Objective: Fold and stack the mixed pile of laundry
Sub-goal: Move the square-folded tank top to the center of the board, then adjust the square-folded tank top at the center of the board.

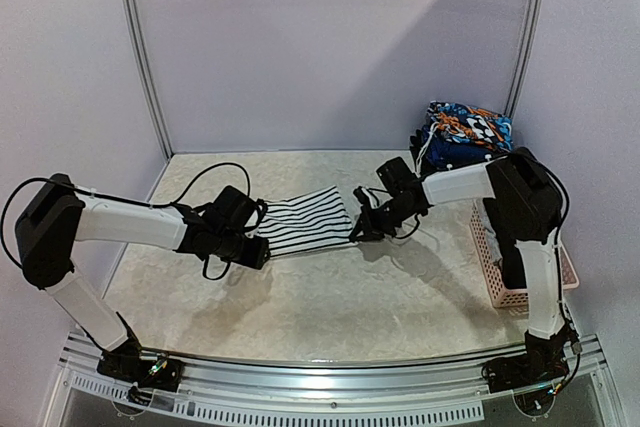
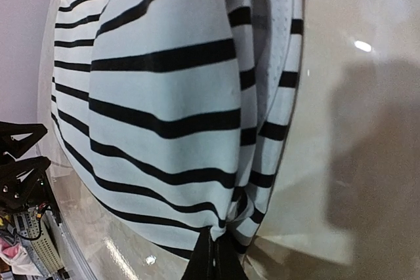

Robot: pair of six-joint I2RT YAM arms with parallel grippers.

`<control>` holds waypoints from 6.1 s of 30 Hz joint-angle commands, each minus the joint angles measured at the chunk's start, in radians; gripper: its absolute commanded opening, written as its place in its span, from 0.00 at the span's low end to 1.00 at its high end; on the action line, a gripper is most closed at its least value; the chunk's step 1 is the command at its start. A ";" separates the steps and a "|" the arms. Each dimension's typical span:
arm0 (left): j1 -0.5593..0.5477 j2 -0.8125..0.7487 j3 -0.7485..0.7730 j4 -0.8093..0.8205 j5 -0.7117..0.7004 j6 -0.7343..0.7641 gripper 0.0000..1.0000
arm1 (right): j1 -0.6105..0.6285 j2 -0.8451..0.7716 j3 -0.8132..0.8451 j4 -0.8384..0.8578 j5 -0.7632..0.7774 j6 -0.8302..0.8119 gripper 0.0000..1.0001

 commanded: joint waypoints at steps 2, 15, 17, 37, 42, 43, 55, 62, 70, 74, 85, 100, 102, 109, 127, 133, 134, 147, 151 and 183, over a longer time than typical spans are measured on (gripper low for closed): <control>-0.014 -0.027 0.025 0.015 0.036 0.032 0.45 | 0.063 -0.135 -0.172 0.022 0.102 0.100 0.00; -0.065 -0.011 0.086 0.028 0.087 0.084 0.42 | 0.145 -0.354 -0.321 -0.091 0.215 0.073 0.48; -0.074 0.004 0.106 0.024 0.086 0.086 0.41 | 0.135 -0.382 -0.310 -0.117 0.239 0.051 0.49; -0.137 0.274 0.362 0.127 0.156 0.102 0.34 | 0.061 -0.272 -0.019 -0.040 0.248 0.016 0.33; -0.142 0.328 0.386 0.146 0.182 0.104 0.33 | 0.043 -0.129 0.109 -0.075 0.183 -0.003 0.29; -0.144 0.337 0.388 0.149 0.182 0.105 0.33 | 0.038 -0.113 0.127 -0.077 0.169 -0.008 0.29; -0.155 0.407 0.349 0.178 0.205 0.098 0.31 | -0.053 0.057 0.197 -0.092 0.072 -0.047 0.27; -0.162 0.422 0.299 0.248 0.216 0.070 0.31 | -0.086 0.117 0.218 -0.105 0.065 -0.062 0.27; -0.178 0.402 0.271 0.263 0.215 0.056 0.31 | -0.089 0.152 0.257 -0.150 0.072 -0.092 0.28; -0.184 0.344 0.254 0.251 0.188 0.061 0.31 | -0.090 0.119 0.256 -0.164 0.078 -0.103 0.29; -0.190 0.192 0.214 0.217 0.089 0.061 0.35 | -0.068 -0.015 0.255 -0.189 0.083 -0.118 0.35; -0.140 0.076 0.240 0.066 -0.086 0.116 0.36 | 0.013 -0.230 0.089 -0.157 0.134 -0.122 0.39; -0.122 0.072 0.247 0.065 -0.090 0.125 0.37 | 0.021 -0.252 0.062 -0.144 0.138 -0.117 0.38; -0.034 0.100 0.277 0.068 -0.071 0.141 0.37 | 0.043 -0.285 -0.021 -0.097 0.136 -0.089 0.38; 0.110 0.281 0.420 0.084 0.035 0.181 0.35 | 0.075 -0.249 -0.079 -0.043 0.122 -0.055 0.37; 0.137 0.348 0.469 0.085 0.091 0.186 0.34 | 0.103 -0.239 -0.097 -0.037 0.123 -0.051 0.37; 0.139 0.357 0.474 0.086 0.100 0.187 0.34 | 0.107 -0.239 -0.107 -0.033 0.122 -0.049 0.37; 0.164 0.479 0.544 0.099 0.207 0.190 0.32 | 0.130 -0.228 -0.220 0.044 0.083 -0.025 0.37; 0.176 0.506 0.553 0.109 0.214 0.183 0.32 | 0.131 -0.221 -0.241 0.046 0.079 -0.026 0.36; 0.265 0.629 0.651 0.099 0.295 0.159 0.31 | 0.134 -0.280 -0.395 -0.009 0.145 -0.017 0.36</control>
